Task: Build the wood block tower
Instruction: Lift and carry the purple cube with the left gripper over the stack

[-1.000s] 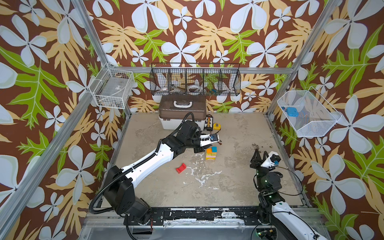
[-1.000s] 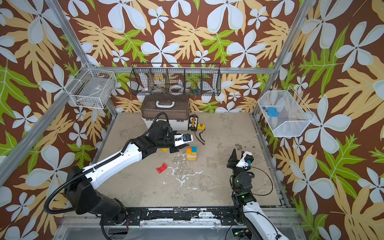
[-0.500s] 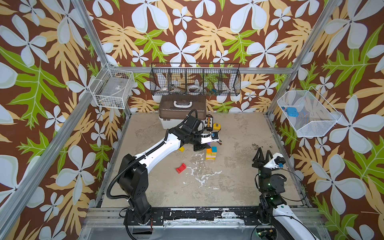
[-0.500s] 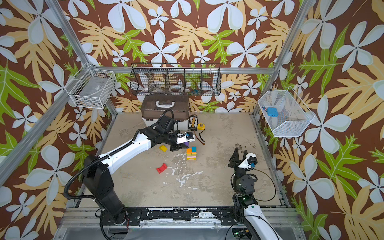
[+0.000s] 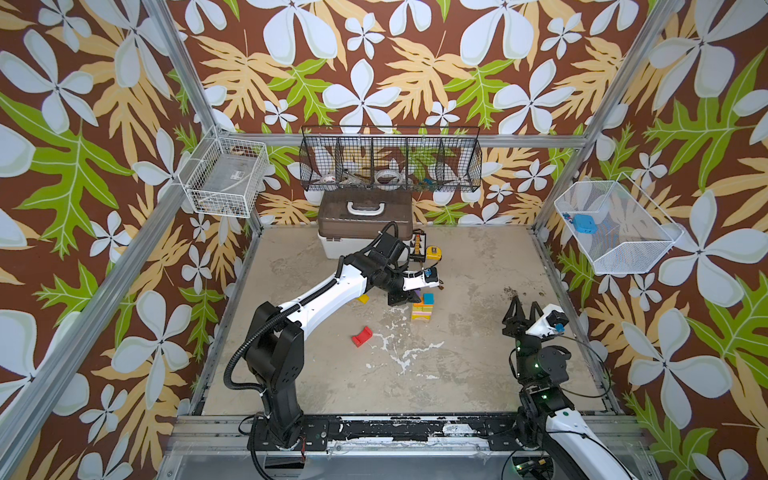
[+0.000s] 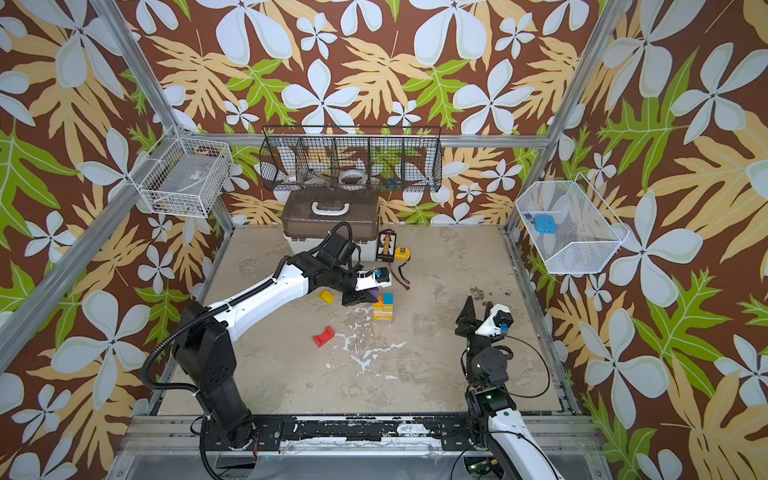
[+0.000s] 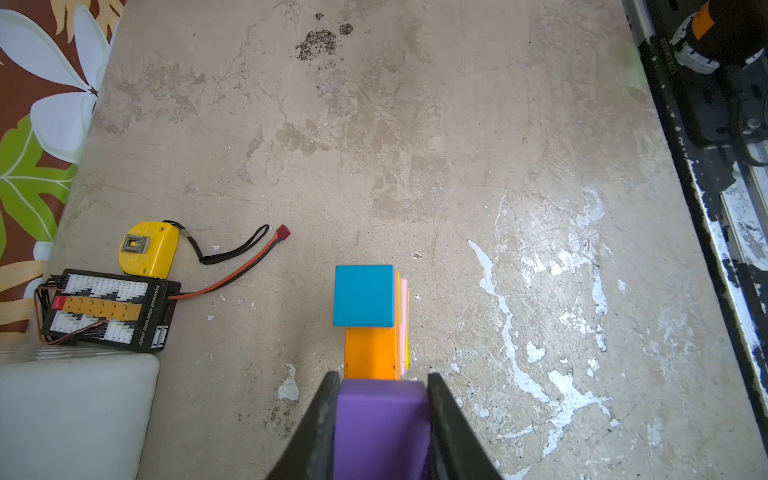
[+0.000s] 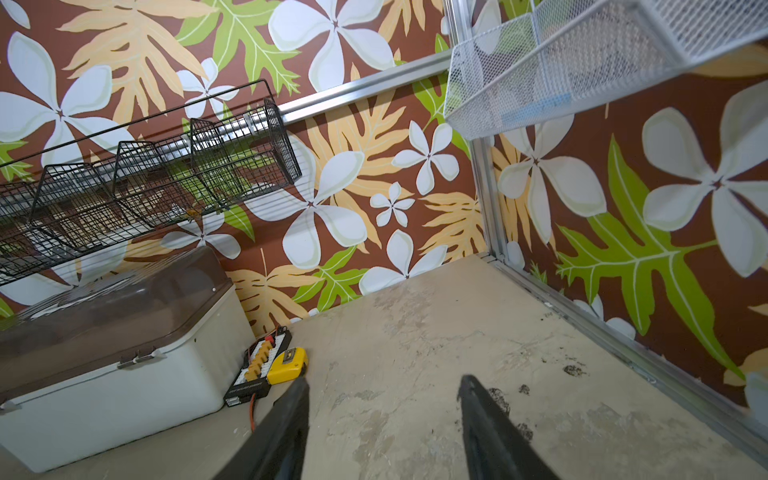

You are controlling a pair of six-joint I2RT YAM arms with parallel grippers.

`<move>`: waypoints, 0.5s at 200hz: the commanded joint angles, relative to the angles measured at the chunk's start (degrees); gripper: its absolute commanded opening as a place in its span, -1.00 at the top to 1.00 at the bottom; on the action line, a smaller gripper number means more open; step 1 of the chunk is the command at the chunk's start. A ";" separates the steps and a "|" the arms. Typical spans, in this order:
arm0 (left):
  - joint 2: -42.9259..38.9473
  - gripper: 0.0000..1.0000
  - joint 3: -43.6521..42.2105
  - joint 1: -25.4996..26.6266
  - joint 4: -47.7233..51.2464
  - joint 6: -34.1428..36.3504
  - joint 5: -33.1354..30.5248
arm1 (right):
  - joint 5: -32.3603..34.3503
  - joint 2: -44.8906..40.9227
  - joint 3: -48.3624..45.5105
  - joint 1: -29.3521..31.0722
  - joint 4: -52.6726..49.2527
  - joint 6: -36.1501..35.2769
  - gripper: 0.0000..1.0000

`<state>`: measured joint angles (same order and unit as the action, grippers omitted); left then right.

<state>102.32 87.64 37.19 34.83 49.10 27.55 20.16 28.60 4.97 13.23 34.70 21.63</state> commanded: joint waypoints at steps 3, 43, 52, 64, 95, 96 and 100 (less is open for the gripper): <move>-0.70 1.00 -1.42 -0.01 -2.11 -1.24 2.23 | -14.81 -0.30 13.64 0.01 -20.36 13.35 -0.27; -0.80 1.00 -1.98 -0.01 -2.31 -1.38 2.51 | -38.38 -0.35 18.81 0.06 -16.62 28.74 -0.66; -1.05 1.00 -2.24 -0.01 -2.31 -1.23 2.42 | -41.94 0.37 18.82 0.06 -14.16 30.14 -0.66; -1.41 1.00 -2.63 -0.01 -2.31 -0.97 2.50 | -42.43 0.60 20.37 0.09 -16.30 30.43 -0.66; -1.36 1.00 -2.56 -0.01 -3.50 -0.70 3.07 | -43.55 2.18 21.36 0.17 -15.59 30.18 -0.72; -1.35 1.00 -2.51 -0.01 -3.52 -0.64 3.10 | -43.59 2.30 21.25 0.19 -15.39 30.20 -0.73; -1.26 1.00 -2.46 -0.01 -3.46 -0.59 3.11 | -43.56 2.48 20.87 0.21 -14.75 30.35 -0.75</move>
<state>101.16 84.79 37.19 32.32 48.07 29.15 -18.87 29.87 26.35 13.30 17.93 49.47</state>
